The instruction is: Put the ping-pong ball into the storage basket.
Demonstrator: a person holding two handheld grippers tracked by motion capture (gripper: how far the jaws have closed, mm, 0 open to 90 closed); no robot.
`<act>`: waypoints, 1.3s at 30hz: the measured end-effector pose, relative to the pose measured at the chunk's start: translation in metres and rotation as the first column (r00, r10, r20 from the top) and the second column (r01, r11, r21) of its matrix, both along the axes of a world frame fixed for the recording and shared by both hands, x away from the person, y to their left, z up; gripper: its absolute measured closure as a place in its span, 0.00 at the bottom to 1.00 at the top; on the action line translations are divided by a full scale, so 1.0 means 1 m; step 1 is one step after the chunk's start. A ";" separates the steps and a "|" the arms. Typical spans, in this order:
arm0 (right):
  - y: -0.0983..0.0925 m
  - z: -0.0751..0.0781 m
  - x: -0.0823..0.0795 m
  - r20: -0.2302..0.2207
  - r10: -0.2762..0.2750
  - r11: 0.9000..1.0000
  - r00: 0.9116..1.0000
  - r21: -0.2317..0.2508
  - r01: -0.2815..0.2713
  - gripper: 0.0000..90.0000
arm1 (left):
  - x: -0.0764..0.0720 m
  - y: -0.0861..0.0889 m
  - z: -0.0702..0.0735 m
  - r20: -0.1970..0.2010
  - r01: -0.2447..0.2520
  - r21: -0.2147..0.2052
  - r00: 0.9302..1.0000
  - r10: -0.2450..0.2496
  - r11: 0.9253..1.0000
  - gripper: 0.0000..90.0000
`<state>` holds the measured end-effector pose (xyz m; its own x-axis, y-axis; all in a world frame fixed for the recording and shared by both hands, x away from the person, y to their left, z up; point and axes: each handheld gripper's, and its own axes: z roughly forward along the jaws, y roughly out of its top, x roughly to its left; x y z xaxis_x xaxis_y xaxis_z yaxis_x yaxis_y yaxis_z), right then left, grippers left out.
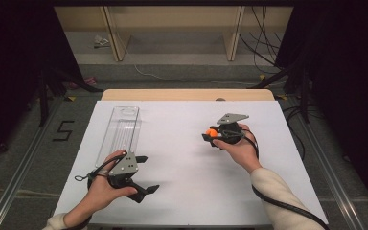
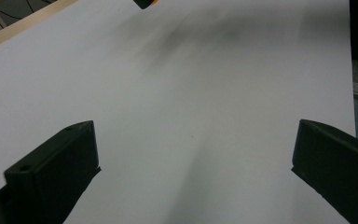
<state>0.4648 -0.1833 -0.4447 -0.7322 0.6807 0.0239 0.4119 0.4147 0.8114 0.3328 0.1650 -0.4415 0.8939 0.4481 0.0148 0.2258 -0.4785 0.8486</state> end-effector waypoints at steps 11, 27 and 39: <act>0.006 0.002 -0.001 0.002 0.020 1.000 1.000 -0.002 -0.020 0.57 | 0.000 0.000 0.000 0.000 0.001 0.000 1.000 -0.001 1.000 0.00; 0.018 0.003 -0.003 0.008 0.042 0.999 0.999 -0.004 -0.042 0.57 | 0.000 0.000 0.000 0.000 0.001 0.001 1.000 -0.001 1.000 0.00; 0.025 0.004 -0.003 0.007 0.056 0.998 0.998 -0.002 -0.056 0.57 | 0.000 0.000 0.000 0.000 0.002 0.001 1.000 -0.002 1.000 0.00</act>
